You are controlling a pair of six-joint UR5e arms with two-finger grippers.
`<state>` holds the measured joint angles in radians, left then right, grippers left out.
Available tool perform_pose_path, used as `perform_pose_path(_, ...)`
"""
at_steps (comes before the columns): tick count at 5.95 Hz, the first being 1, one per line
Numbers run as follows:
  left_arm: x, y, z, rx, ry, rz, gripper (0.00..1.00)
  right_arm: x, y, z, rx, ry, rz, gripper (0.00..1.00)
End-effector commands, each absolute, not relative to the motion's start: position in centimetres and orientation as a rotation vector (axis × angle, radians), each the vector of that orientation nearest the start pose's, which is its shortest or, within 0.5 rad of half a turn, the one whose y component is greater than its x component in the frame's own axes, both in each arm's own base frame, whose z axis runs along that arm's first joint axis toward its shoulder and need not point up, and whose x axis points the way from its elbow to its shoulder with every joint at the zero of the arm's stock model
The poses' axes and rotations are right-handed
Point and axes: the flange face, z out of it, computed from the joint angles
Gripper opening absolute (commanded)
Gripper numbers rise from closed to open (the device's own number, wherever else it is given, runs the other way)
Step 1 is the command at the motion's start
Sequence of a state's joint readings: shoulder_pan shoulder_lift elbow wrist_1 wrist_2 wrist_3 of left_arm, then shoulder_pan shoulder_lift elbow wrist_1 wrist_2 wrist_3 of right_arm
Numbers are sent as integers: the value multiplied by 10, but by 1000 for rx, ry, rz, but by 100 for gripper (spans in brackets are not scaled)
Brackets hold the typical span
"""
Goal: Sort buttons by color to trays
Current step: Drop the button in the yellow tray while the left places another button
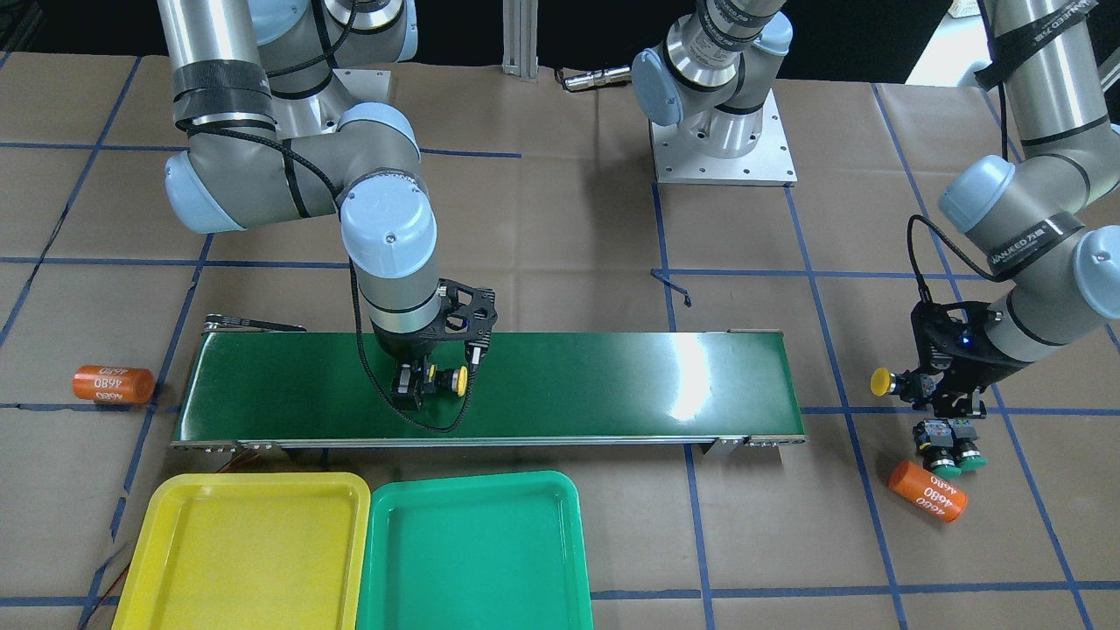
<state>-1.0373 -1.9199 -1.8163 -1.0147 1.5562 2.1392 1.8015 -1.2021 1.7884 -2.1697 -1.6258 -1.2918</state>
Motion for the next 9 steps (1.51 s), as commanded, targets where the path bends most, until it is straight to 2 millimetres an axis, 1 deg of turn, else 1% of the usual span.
perform_pose_path(1, 102, -558, 266, -2064, -2265, -5, 0, 238, -542, 251, -2255, 2274, 30, 15)
perform_pose_path(2, 44, -564, 271, -2012, -2319, -18, 0, 214, -550, 263, -2295, 2257, 14, 8)
perform_pose_path(3, -11, -565, 264, -2010, -2311, -47, 0, 185, -556, 291, -2349, 2251, -25, 8)
perform_pose_path(4, -54, -560, 255, -2005, -2306, -68, 1, 159, -567, 312, -2405, 2243, -69, 8)
perform_pose_path(5, -66, -558, 248, -2011, -2291, -77, 11, 135, -593, 331, -2454, 2239, -130, 8)
perform_pose_path(6, -66, -557, 249, -2022, -2276, -78, 95, 118, -624, 327, -2442, 2262, -133, 8)
perform_pose_path(7, -58, -560, 258, -2037, -2285, -63, 98, 105, -660, 307, -2434, 2287, -148, 8)
perform_pose_path(8, -17, -572, 273, -2020, -2374, -106, 98, 94, -690, 269, -2417, 2306, -146, 8)
perform_pose_path(9, 26, -586, 286, -2161, -2298, -118, 98, 80, -710, 236, -2404, 2341, -176, 10)
